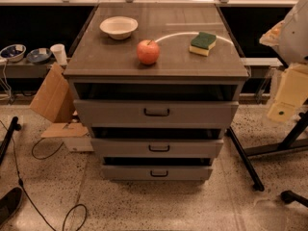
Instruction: Open top drawer
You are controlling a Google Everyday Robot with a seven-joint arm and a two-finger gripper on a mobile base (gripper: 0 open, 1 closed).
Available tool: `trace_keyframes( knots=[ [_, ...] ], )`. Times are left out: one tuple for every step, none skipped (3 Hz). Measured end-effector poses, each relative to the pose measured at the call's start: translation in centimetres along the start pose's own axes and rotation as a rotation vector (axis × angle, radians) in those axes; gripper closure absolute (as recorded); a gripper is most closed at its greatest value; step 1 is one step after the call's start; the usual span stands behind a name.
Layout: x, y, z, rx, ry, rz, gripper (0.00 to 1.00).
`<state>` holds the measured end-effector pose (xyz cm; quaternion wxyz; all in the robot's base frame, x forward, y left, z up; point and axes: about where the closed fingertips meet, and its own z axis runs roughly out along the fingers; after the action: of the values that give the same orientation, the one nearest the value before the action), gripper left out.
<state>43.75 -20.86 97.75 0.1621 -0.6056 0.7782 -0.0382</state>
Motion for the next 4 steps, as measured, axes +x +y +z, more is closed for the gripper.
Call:
trace_keyframes(
  knots=[
    [-0.4, 0.6, 0.7, -0.001, -0.012, -0.007, 0.0],
    [-0.3, 1.7, 2.8, -0.017, -0.022, -0.044, 0.0],
    [0.2, 3.2, 5.6, -0.035, -0.022, -0.087, 0.0],
    [0.1, 4.9, 9.0, -0.072, -0.033, -0.131, 0.0]
  ],
)
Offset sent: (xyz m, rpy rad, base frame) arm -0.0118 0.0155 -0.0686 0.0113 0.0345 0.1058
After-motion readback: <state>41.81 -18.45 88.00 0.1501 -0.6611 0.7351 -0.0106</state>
